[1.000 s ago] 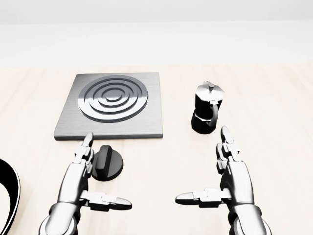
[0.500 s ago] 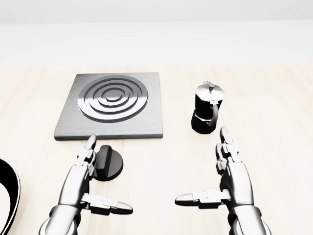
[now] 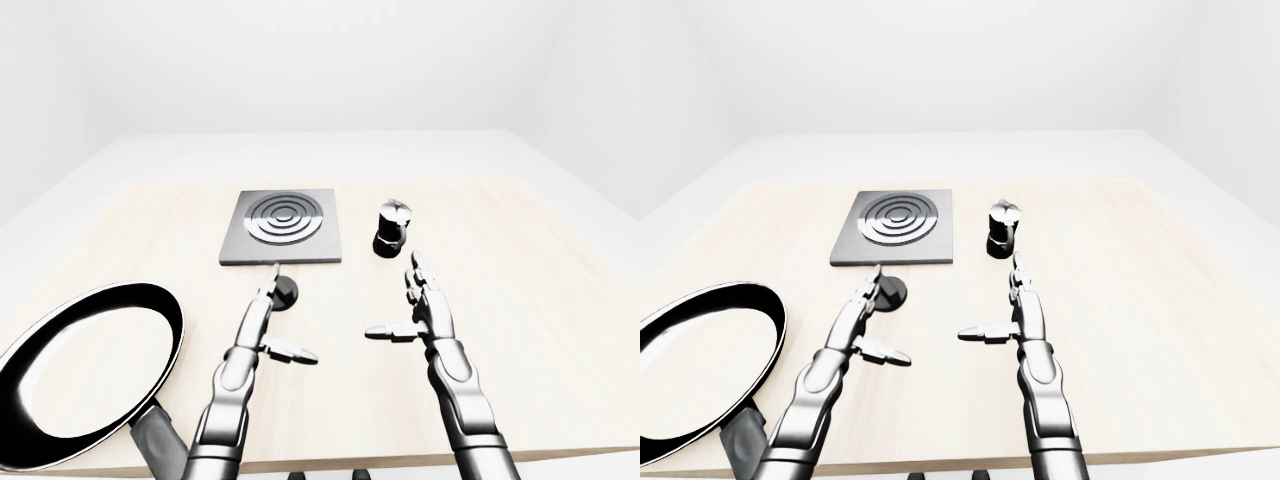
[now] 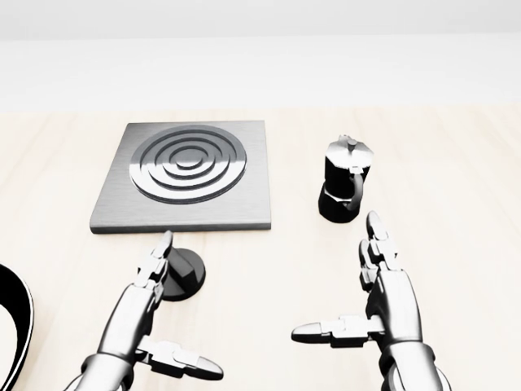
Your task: Turn on the stove.
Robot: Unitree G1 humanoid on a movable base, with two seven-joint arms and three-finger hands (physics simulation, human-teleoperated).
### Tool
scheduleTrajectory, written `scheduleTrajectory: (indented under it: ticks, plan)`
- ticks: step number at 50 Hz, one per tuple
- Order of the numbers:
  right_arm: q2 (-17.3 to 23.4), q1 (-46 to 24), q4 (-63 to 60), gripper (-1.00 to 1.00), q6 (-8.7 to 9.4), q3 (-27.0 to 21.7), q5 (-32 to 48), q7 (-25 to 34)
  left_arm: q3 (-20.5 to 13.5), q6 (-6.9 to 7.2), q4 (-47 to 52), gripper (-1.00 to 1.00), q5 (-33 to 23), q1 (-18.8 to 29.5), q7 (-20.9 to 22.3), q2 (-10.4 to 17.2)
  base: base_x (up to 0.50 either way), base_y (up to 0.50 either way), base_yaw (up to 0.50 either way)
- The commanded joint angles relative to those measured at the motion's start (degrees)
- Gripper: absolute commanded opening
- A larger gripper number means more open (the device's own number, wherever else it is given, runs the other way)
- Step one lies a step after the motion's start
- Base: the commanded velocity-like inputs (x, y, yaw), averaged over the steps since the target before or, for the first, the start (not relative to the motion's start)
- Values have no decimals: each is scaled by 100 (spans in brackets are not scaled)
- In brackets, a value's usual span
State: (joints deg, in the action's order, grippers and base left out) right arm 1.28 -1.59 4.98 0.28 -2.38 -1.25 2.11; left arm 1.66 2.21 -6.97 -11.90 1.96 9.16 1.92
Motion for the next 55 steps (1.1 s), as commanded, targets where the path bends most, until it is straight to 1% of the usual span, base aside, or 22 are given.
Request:
scheduleTrajectory:
  ticks: [1, 4, 9, 13, 15, 17, 18, 23, 24, 29, 30, 31, 33, 34, 35, 38, 39, 42, 45, 47, 49, 55]
  plan:
    - [5, -22, 32, 100, 2, -8, -14, -7, 161, -142, 368, 100, -108, -241, 346, -12, 0, 0, 0]
    - [4, -21, 24, 100, 12, -4, -10, -8, 203, -244, 421, 100, -147, -301, 410, -23, 0, 0, 0]
    - [0, -4, 13, 100, 3, 6, 0, -5, 220, -252, 561, 100, -121, -374, 528, -31, 0, 0, 0]
    - [2, 0, -2, 100, 12, 9, 6, 2, 279, -363, 644, 100, -110, -440, 634, -31, 0, 0, 0]
    - [1, 1, 9, 100, 1, 9, 8, 3, 284, -359, 679, 100, -103, -452, 650, -37, 0, 0, 0]
    - [2, -1, 26, 100, -13, 8, 11, 9, 294, -409, 705, 100, -85, -470, 682, -37, 0, 0, 0]
    - [2, 9, -27, 100, 29, 12, 12, 8, 287, -444, 682, 100, -82, -460, 679, -36, 0, 0, 0]
    - [3, -8, 54, 100, -35, 4, 15, 16, 304, -469, 833, 100, -32, -502, 726, -48, 0, 0, 0]
    - [3, -9, 51, 100, -30, 6, 16, 15, 293, -512, 823, 100, 3, -485, 732, -50, 0, 0, 0]
    - [1, -8, 82, 100, -65, 7, 20, 14, 271, -558, 990, 100, 156, -499, 745, -74, 0, 0, 0]
    - [1, -4, 64, 100, -49, 9, 20, 13, 263, -551, 1009, 100, 179, -488, 732, -76, 0, 0, 0]
    - [1, -8, 78, 100, -59, 9, 20, 13, 245, -598, 1014, 100, 221, -471, 705, -83, 0, 0, 0]
    - [0, -5, 69, 100, -51, 9, 18, 13, 224, -564, 1077, 100, 274, -453, 684, -83, 0, 0, 0]
    - [0, 6, 25, 100, -19, 13, 19, 12, 211, -603, 1067, 100, 296, -435, 660, -84, 0, 0, 0]
    - [-1, 3, 59, 100, -52, 12, 21, 13, 191, -651, 1100, 100, 338, -427, 611, -99, 0, 0, 0]
    - [-2, 4, 52, 100, -49, 15, 24, 10, 117, -617, 1231, 100, 482, -362, 484, -124, 0, 0, 0]
    - [-2, 6, 35, 100, -34, 17, 26, 9, 83, -668, 1258, 100, 545, -333, 431, -130, 0, 0, 0]
    - [-4, 19, 6, 100, -19, 18, 27, 10, 71, -558, 1369, 100, 617, -318, 390, -114, 0, 0, 0]
    - [-5, 20, -5, 100, -7, 20, 28, 8, 75, -661, 1274, 100, 618, -320, 354, -103, 0, 0, 0]
    - [-6, 28, -30, 100, 11, 23, 30, 8, 87, -657, 1269, 100, 610, -327, 348, -98, 0, 0, 0]
    - [-6, 15, 28, 100, -36, 19, 31, 8, 65, -714, 1166, 100, 578, -287, 290, -93, 0, 0, 0]
    - [-5, 25, -19, 100, 0, 19, 25, 9, -61, -721, 999, 100, 621, -157, 124, -93, 0, 0, 0]
